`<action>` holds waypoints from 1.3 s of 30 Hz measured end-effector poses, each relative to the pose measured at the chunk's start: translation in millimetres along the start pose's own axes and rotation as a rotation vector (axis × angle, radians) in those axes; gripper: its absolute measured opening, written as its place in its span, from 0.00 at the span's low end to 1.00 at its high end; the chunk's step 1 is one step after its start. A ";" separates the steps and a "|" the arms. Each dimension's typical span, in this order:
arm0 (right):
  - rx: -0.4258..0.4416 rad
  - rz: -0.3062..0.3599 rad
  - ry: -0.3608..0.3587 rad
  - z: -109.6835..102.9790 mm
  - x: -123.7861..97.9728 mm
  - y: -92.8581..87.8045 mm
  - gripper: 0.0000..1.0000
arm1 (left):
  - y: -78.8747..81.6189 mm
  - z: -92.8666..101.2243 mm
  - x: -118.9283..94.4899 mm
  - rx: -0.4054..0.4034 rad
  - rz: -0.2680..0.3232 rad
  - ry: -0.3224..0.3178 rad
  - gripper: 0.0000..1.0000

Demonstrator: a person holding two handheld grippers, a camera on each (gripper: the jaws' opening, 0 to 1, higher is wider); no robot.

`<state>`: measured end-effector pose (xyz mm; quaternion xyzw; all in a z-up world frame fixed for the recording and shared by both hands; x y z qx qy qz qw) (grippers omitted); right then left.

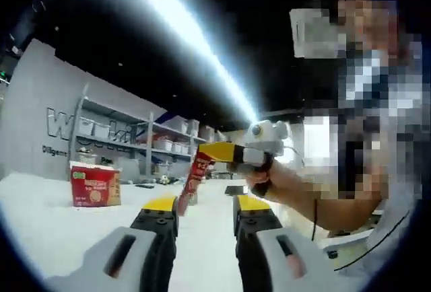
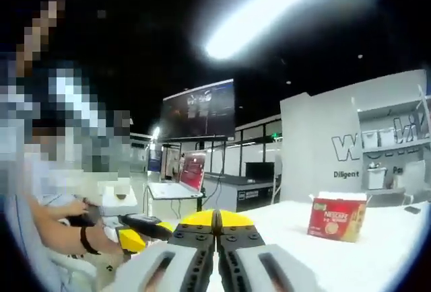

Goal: Tear open the coffee pouch, take out the coffee, and pour the coffee from the pouch into the cup

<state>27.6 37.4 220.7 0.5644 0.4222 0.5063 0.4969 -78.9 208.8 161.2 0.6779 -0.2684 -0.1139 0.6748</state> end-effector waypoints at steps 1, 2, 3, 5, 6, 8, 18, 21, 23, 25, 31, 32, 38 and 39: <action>0.003 0.000 0.000 -1.4 0.8 -0.2 0.00 | 1.1 4.9 3.6 0.008 -0.007 0.025 0.35; 0.017 0.004 0.009 -5.2 2.9 -1.1 0.00 | 0.3 12.4 8.1 0.000 -0.037 0.057 0.37; 0.023 0.006 0.014 -8.7 4.7 -1.8 0.00 | 0.4 17.0 10.6 -0.002 -0.045 0.060 0.38; 0.027 0.004 0.028 -17.4 8.6 -3.5 0.00 | -0.6 30.4 18.6 0.019 -0.070 0.058 0.40; 0.031 0.002 0.045 -24.0 10.8 -4.2 0.00 | -3.4 31.5 19.9 0.056 -0.116 0.103 0.40; 0.031 -0.005 0.062 -34.0 13.0 -4.7 0.01 | -6.0 33.0 23.3 0.157 -0.160 0.181 0.39; 0.034 0.006 0.068 -49.9 11.2 0.0 0.01 | -20.3 38.8 22.5 0.335 -0.237 0.264 0.27; 0.054 0.009 0.073 -50.1 11.4 -0.2 0.01 | -20.8 36.9 18.0 0.323 -0.236 0.265 0.19; 0.049 0.008 0.068 -50.4 12.6 -1.0 0.02 | -20.7 35.5 14.7 0.316 -0.229 0.269 0.18; 0.039 0.004 0.059 -49.0 14.0 -2.1 0.02 | -20.4 34.0 12.2 0.310 -0.230 0.270 0.17; 0.037 0.061 0.137 -44.8 11.1 2.3 0.26 | -19.0 37.6 7.3 0.194 -0.224 0.164 0.13; 0.051 0.058 0.189 -45.1 8.5 1.8 0.30 | -17.1 39.3 6.0 0.168 -0.204 0.124 0.13; 0.175 0.025 0.439 -50.4 -1.8 -9.9 0.41 | -2.7 55.0 -0.6 -0.096 -0.087 -0.290 0.13; 0.200 0.016 0.502 -53.6 -3.7 -11.7 0.41 | 1.4 60.4 -2.2 -0.139 -0.061 -0.392 0.13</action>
Point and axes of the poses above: the point that each gripper's makers call its tool centre point, and the gripper's own axes: x roughly forward along the fingers, z roughly to its right, y roughly out of its top, the point moved 9 cm from there along -x, roughly backward along the fingers, and after that the axes turned 4 degrees about x, right-handed, at the moved point
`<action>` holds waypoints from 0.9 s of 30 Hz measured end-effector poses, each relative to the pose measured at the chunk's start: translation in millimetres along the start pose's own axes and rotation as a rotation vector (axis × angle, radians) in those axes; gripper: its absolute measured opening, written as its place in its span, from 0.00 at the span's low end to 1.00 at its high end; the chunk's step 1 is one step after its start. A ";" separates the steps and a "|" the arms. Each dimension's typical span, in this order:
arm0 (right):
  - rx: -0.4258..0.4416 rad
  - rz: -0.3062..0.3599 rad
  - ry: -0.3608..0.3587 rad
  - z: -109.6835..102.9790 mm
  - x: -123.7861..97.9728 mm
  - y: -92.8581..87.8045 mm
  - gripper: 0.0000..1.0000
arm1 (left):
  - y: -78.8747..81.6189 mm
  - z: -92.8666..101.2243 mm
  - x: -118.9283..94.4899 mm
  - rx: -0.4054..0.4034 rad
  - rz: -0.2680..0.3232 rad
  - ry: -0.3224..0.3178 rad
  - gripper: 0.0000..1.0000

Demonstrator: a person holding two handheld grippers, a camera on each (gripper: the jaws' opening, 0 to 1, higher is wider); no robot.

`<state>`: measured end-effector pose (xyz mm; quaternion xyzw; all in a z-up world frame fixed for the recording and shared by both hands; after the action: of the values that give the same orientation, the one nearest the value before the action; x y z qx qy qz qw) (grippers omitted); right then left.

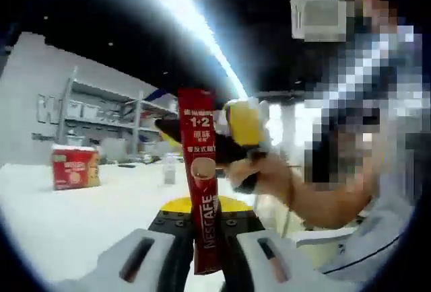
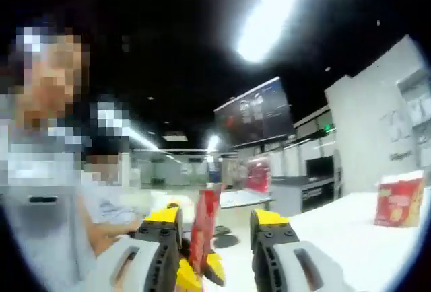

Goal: Tear open the coffee pouch, take out the coffee, and pour the coffee from the pouch into the cup

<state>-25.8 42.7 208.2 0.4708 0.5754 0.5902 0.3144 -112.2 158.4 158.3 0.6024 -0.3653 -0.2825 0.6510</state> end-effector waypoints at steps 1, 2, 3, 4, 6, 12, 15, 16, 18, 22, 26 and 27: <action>0.029 -0.001 0.066 -4.2 0.2 -1.3 0.41 | 4.1 5.9 0.4 -0.064 0.024 -0.110 0.13; 0.060 -0.007 0.148 -10.1 0.4 -2.5 0.40 | 7.0 9.5 1.2 -0.102 0.037 -0.187 0.13; 0.077 -0.010 0.204 -14.4 1.2 -2.6 0.38 | 9.4 14.3 2.2 -0.142 0.049 -0.273 0.13; 0.071 -0.014 0.240 -17.9 2.3 -1.9 0.36 | 11.2 19.0 3.4 -0.181 0.051 -0.352 0.13; 0.052 -0.010 0.254 -21.0 5.8 2.3 0.33 | 13.1 19.5 10.1 -0.176 0.061 -0.372 0.13; 0.121 0.060 0.392 -33.1 4.8 16.7 0.27 | 15.0 30.2 19.8 -0.219 0.055 -0.564 0.13; 0.130 0.033 0.522 -37.9 3.2 16.5 0.27 | 17.9 33.4 19.2 -0.256 0.083 -0.744 0.13; 0.125 0.023 0.555 -38.5 3.8 16.1 0.27 | 17.5 34.6 19.6 -0.276 0.072 -0.786 0.13; 0.130 0.008 0.588 -34.0 6.4 17.5 0.24 | 16.6 34.8 22.7 -0.284 0.054 -0.863 0.13; 0.136 -0.029 0.675 -37.4 12.7 17.4 0.12 | 16.4 34.0 28.5 -0.306 0.023 -0.964 0.13; 0.162 -0.051 0.693 -28.1 12.1 21.9 0.06 | 16.5 31.4 29.9 -0.279 0.053 -0.960 0.14; 0.171 -0.053 0.680 -25.6 10.8 23.4 0.05 | 15.9 28.0 31.3 -0.227 0.082 -0.903 0.15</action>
<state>-49.1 39.4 235.8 0.2570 0.7066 0.6545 0.0793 -118.3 118.8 178.5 0.3293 -0.6023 -0.5285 0.4994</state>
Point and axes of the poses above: the point that each gripper's makers call its tool centre point, and the gripper's own axes: x roughly forward along the fingers, z roughly to its right, y roughly out of its top, the point moved 9 cm from there along -x, roughly backward along the fingers, and after that the axes turned 4 degrees about x, right-handed, at the moved point
